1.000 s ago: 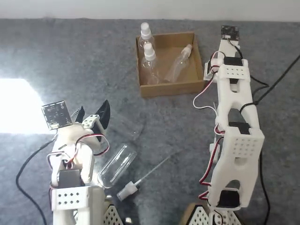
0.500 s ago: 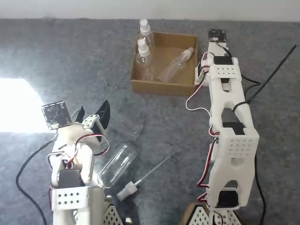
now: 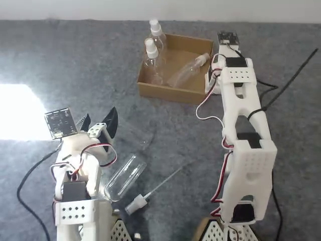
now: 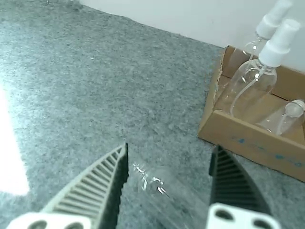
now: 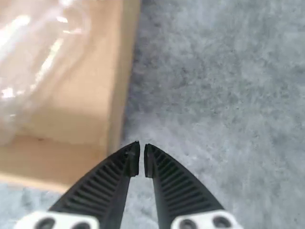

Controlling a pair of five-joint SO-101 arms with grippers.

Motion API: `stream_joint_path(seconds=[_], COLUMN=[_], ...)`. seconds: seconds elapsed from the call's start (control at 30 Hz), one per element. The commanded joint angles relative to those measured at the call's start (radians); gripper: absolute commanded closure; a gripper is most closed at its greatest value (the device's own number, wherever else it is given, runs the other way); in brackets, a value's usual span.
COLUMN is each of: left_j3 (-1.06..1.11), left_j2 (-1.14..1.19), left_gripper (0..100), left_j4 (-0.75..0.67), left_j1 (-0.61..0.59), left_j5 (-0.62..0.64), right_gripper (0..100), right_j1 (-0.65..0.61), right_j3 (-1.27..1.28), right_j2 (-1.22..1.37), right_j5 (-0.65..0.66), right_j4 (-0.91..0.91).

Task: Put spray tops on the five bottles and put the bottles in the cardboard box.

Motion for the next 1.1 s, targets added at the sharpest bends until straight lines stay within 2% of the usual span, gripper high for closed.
stream_joint_path(seconds=[0.0,0.2,0.67,0.87,1.07], left_j3=[-0.018,-0.018,-0.018,-0.019,-0.019], left_j2=[-0.015,-0.015,-0.015,-0.015,-0.015], left_gripper=[74,74,74,74,74], left_j4=[-0.023,-0.023,-0.023,-0.023,-0.023], left_j1=[-0.005,-0.005,-0.005,-0.005,-0.005], left_j5=[-0.006,-0.006,-0.006,-0.006,-0.006], right_gripper=[99.1,99.1,97.6,85.9,86.2], right_j1=[-0.036,-0.088,-0.147,-0.188,-0.217], right_j3=[-0.055,-0.055,-0.055,-0.055,-0.032], right_j2=[-0.159,-0.246,-0.159,-0.137,-0.111], right_j5=[0.003,0.003,0.005,0.003,0.003], right_j4=[0.05,0.05,-0.288,-0.243,-0.229])
